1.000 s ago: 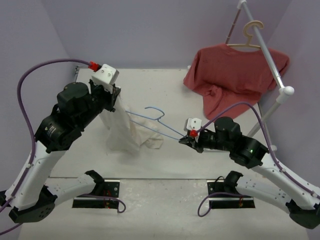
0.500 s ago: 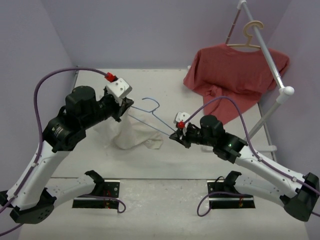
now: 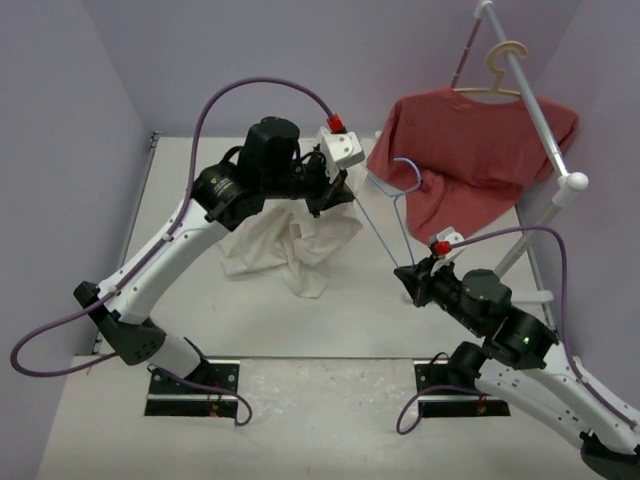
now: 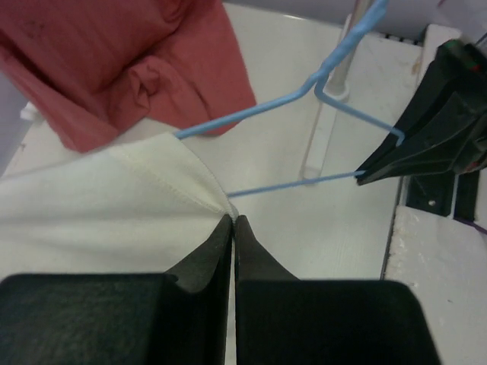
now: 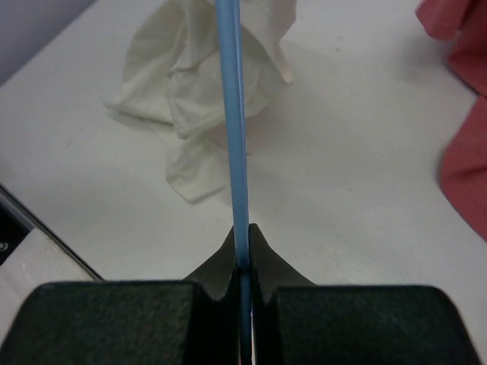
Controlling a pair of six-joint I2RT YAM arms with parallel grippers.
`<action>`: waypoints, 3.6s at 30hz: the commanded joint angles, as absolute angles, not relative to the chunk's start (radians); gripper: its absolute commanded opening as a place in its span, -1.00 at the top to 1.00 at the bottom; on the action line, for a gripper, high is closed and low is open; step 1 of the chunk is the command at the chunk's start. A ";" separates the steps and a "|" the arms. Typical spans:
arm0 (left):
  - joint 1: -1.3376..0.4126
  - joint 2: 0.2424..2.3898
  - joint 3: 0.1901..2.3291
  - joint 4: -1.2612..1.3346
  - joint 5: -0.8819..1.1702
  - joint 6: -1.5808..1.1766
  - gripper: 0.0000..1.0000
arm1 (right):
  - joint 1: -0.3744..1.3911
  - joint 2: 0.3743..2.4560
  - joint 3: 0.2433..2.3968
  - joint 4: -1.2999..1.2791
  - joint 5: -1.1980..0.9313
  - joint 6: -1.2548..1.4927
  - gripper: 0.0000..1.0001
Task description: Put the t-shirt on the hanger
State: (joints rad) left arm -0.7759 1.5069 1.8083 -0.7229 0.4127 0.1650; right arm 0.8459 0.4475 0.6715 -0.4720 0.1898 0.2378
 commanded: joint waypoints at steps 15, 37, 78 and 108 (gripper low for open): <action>-0.785 1.077 1.524 -0.737 -0.506 0.299 1.00 | 0.890 0.621 0.897 -0.636 -0.305 0.050 1.00; -0.796 0.977 1.537 -0.741 0.035 0.311 1.00 | 1.040 0.857 1.045 -0.594 -0.074 -0.057 1.00; -0.796 1.092 1.511 -0.501 -0.360 0.192 1.00 | 1.017 0.667 0.988 -0.693 0.140 0.191 1.00; -0.796 1.104 1.558 -0.554 0.208 0.161 1.00 | 1.023 0.815 0.958 -0.354 -0.125 0.032 1.00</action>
